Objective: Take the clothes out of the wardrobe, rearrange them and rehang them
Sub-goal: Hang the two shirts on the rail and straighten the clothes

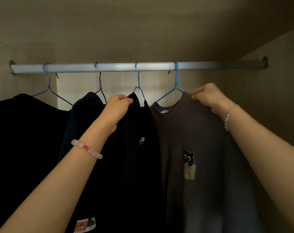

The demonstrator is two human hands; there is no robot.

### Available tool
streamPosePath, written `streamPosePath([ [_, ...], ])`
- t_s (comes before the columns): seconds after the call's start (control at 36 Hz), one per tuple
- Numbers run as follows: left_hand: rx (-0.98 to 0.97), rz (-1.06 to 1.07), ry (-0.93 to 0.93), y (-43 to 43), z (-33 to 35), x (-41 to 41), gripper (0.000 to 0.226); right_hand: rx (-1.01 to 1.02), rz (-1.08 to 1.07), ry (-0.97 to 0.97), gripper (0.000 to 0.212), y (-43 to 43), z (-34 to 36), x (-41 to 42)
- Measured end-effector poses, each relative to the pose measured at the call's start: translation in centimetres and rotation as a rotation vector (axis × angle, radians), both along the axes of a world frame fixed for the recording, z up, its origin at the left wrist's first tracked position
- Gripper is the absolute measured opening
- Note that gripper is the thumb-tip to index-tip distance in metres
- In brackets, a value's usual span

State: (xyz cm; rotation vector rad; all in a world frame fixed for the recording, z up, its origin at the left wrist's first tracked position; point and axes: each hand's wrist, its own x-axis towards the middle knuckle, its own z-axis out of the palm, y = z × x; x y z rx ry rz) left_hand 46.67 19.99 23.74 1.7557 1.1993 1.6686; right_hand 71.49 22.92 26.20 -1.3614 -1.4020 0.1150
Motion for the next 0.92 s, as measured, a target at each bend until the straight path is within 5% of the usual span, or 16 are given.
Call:
streamPosePath([
  [0.22, 0.16, 0.175, 0.147, -0.2, -2.9, 0.4, 0.021, 0.031, -0.077, -0.108, 0.023, -1.7, -3.0, 1.7],
  [0.39, 0.353, 0.343, 0.132, 0.5, -7.5, 1.6, 0.016, 0.125, 0.021, 0.071, 0.029, -2.1, -7.1, 1.4],
  [0.69, -0.133, 0.036, 0.136, 0.0, -17.8, 2.5, 0.02, 0.276, -0.034, 0.09, 0.036, -3.3, -11.8, -1.1],
  [0.92, -0.098, -0.09, 0.409, -2.8, -20.1, 1.4, 0.025, 0.257, 0.091, 0.09, 0.044, -4.3, -12.0, -1.8],
])
